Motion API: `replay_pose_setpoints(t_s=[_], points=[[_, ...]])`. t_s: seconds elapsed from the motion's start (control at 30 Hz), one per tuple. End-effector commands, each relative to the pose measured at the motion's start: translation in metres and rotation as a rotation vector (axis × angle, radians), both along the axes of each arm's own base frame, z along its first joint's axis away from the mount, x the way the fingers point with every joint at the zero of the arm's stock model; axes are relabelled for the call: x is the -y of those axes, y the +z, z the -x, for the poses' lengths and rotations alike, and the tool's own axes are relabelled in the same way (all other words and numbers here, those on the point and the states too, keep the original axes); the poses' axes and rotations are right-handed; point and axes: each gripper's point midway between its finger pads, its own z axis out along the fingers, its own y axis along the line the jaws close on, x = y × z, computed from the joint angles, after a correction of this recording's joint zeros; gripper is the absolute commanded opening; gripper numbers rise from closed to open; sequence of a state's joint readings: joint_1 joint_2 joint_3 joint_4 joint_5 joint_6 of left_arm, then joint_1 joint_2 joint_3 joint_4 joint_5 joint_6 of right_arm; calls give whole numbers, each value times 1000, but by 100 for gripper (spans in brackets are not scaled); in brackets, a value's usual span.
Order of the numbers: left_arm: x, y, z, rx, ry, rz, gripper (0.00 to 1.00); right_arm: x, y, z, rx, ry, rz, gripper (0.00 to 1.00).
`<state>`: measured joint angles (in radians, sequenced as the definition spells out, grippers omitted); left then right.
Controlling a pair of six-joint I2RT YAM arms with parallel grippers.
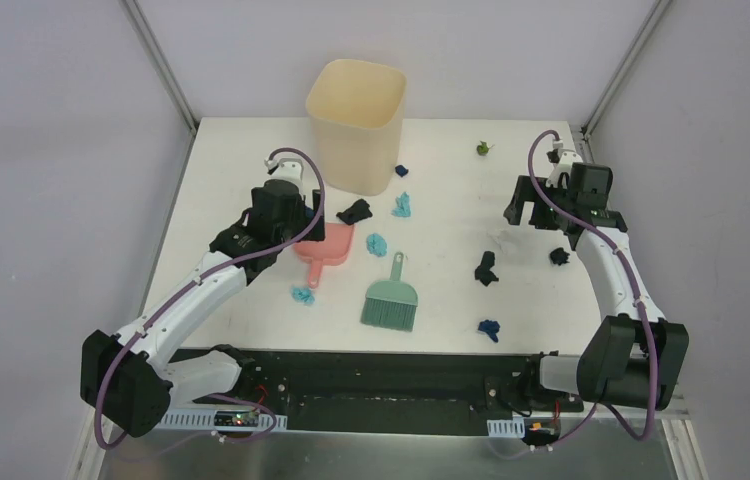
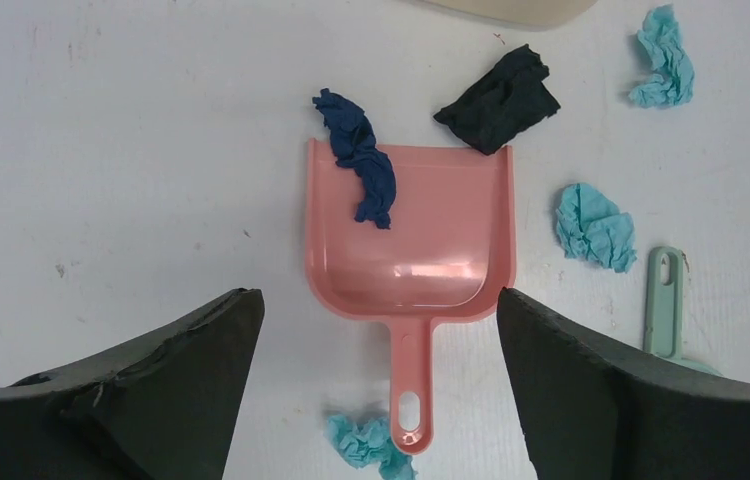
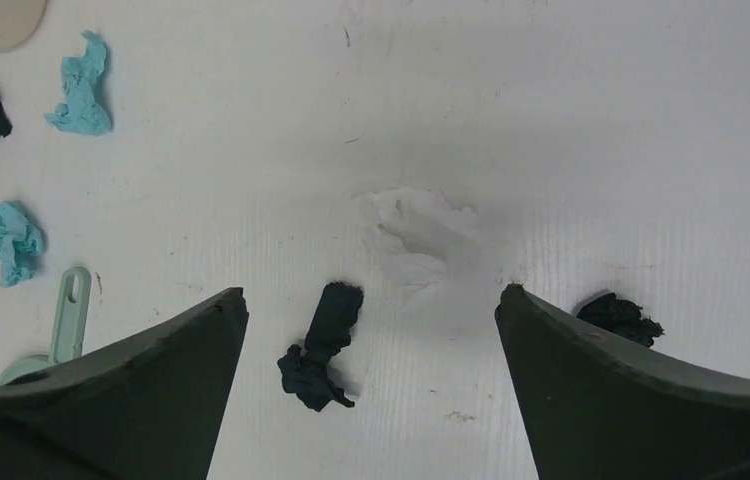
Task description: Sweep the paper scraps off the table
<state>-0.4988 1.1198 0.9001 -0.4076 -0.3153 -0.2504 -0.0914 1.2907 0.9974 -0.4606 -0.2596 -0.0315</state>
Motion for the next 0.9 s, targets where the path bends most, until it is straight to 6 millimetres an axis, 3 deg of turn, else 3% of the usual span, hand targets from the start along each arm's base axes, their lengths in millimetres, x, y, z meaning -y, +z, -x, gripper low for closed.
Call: replay_pose_setpoints(t_s=[0.0,0.17,0.23,0.37,0.53,0.87], points=[[-4,3,1,18,36,-9,90,-1,14,-5,60,11,-9,100],[-9,-25,18,-126,157,41,85,-11,16,0,64,74,-34,100],[0,-39,26,-191,131,69,79,-14,17,1,74,96,-41,100],[2,-63,39,-278,122,63,78,-18,21,4,94,126,-46,100],[-5,-76,41,-328,131,-5,79,-24,19,9,87,166,-59,100],[19,-106,46,-460,22,-30,75,-30,22,14,102,211,-66,100]])
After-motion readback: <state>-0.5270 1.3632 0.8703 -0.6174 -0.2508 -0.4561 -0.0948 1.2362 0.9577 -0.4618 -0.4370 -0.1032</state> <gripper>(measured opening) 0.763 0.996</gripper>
